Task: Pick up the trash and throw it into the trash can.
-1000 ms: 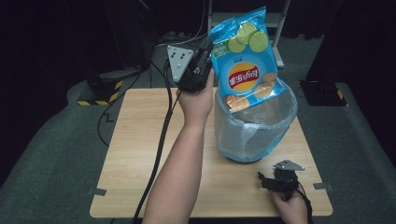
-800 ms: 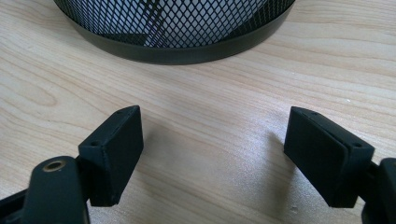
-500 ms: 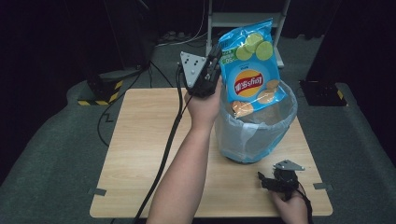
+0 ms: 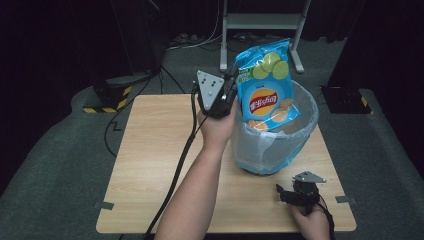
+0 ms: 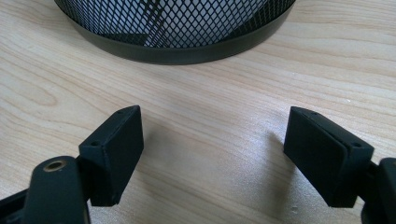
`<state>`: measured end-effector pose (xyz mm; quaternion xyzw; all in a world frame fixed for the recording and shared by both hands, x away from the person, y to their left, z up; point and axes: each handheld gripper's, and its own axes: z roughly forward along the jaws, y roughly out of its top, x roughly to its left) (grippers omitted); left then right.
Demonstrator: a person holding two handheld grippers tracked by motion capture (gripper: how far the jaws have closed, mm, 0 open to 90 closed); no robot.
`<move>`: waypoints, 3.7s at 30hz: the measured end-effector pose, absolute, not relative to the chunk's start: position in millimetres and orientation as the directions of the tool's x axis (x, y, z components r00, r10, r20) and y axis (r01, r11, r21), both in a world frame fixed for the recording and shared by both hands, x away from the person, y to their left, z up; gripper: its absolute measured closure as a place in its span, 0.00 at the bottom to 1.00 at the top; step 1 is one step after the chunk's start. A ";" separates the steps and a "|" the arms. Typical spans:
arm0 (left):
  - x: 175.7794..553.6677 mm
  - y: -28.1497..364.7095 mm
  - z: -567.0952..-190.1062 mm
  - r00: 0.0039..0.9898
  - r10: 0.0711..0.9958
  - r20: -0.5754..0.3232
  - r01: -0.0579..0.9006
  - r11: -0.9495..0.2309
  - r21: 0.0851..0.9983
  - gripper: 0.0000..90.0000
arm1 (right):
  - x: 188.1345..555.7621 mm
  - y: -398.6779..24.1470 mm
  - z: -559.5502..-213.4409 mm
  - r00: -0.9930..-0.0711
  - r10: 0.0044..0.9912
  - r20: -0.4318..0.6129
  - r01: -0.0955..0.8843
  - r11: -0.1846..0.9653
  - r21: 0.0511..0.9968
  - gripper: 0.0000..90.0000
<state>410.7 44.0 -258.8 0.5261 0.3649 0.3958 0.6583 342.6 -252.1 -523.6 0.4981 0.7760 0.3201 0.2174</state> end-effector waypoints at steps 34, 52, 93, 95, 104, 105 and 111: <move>404.4 45.5 -286.7 0.528 0.849 -0.030 -0.026 0.051 0.998 0.61 | 342.7 -252.2 -523.7 -0.411 0.911 -0.019 0.632 0.301 0.714 0.22; 398.4 90.8 -309.4 0.507 0.862 -0.020 0.081 -0.025 0.996 0.54 | 342.7 -252.1 -523.6 -0.416 0.909 -0.021 0.630 0.305 0.714 0.23; 360.9 205.8 -512.2 0.397 0.917 -0.046 0.597 -0.220 0.772 0.44 | 342.6 -251.8 -523.6 -0.417 0.909 -0.022 0.629 0.306 0.715 0.23; 353.9 213.5 -518.7 0.385 0.921 -0.050 0.627 -0.222 0.747 0.43 | 342.5 -251.7 -523.6 -0.417 0.909 -0.022 0.629 0.306 0.715 0.23; 318.0 230.8 -527.8 0.348 0.938 0.002 0.619 -0.232 0.750 0.36 | 342.5 -251.7 -523.7 -0.417 0.909 -0.022 0.629 0.305 0.715 0.23; 317.5 230.0 -528.0 0.342 0.940 0.004 0.618 -0.228 0.752 0.35 | 342.4 -251.8 -523.7 -0.417 0.909 -0.021 0.629 0.305 0.715 0.23; 319.3 230.0 -528.0 0.332 0.943 -0.005 0.625 -0.216 0.750 0.36 | 342.5 -251.8 -523.7 -0.416 0.909 -0.021 0.629 0.305 0.715 0.23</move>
